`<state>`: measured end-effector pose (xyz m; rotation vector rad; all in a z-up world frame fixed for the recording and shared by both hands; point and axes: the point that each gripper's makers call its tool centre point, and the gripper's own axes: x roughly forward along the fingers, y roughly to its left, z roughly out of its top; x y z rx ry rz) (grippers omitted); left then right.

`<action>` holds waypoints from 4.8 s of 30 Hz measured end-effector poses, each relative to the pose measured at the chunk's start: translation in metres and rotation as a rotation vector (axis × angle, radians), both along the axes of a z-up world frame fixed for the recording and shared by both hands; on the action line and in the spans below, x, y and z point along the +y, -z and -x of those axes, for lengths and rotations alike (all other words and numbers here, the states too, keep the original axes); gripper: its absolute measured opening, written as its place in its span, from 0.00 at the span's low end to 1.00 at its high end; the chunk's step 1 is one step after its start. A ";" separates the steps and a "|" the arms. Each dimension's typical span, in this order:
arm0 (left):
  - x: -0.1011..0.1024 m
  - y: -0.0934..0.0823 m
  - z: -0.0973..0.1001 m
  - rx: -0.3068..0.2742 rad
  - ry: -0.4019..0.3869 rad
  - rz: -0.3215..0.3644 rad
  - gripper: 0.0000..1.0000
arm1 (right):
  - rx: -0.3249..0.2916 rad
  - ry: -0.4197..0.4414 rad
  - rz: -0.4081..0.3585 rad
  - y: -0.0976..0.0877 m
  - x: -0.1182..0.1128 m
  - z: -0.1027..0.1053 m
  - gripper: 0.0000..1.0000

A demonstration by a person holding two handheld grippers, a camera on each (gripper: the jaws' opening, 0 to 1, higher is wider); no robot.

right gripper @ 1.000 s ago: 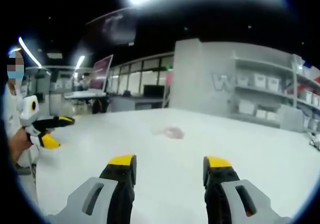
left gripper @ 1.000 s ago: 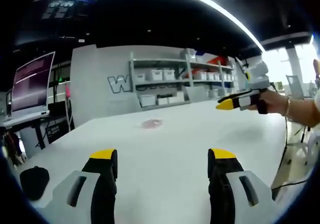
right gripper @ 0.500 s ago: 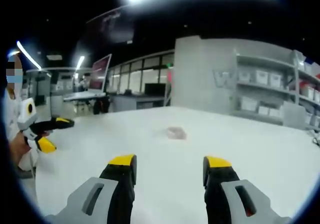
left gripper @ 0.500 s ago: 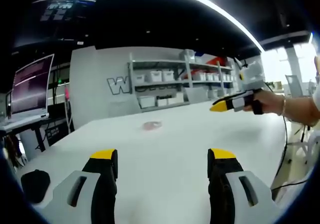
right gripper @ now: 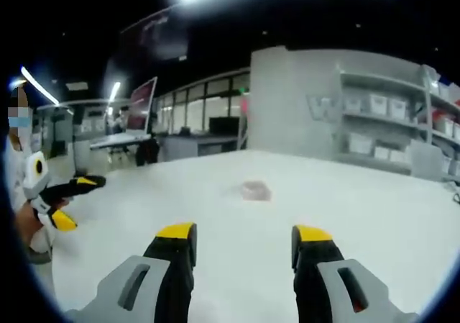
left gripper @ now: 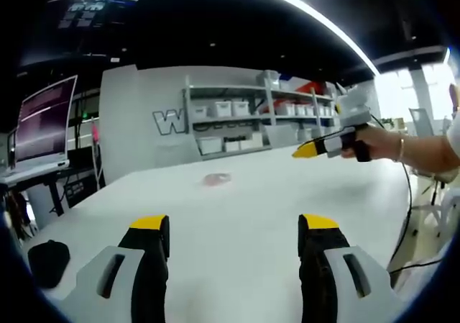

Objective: Open the resealable bag by pulling the two sides of the seal apart until the entire bag opening is separated and visibly accessible.

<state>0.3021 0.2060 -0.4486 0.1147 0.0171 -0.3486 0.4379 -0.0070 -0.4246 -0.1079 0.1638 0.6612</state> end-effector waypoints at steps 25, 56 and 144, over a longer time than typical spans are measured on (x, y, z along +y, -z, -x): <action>-0.011 -0.003 0.003 -0.005 0.018 -0.001 0.71 | 0.000 -0.016 0.095 0.004 0.017 -0.027 0.50; -0.009 -0.006 0.004 -0.008 0.012 -0.008 0.71 | -0.029 -0.014 0.170 0.014 0.034 -0.052 0.49; -0.010 -0.027 -0.007 0.002 0.047 -0.012 0.71 | -0.048 -0.044 0.353 0.032 0.075 -0.106 0.43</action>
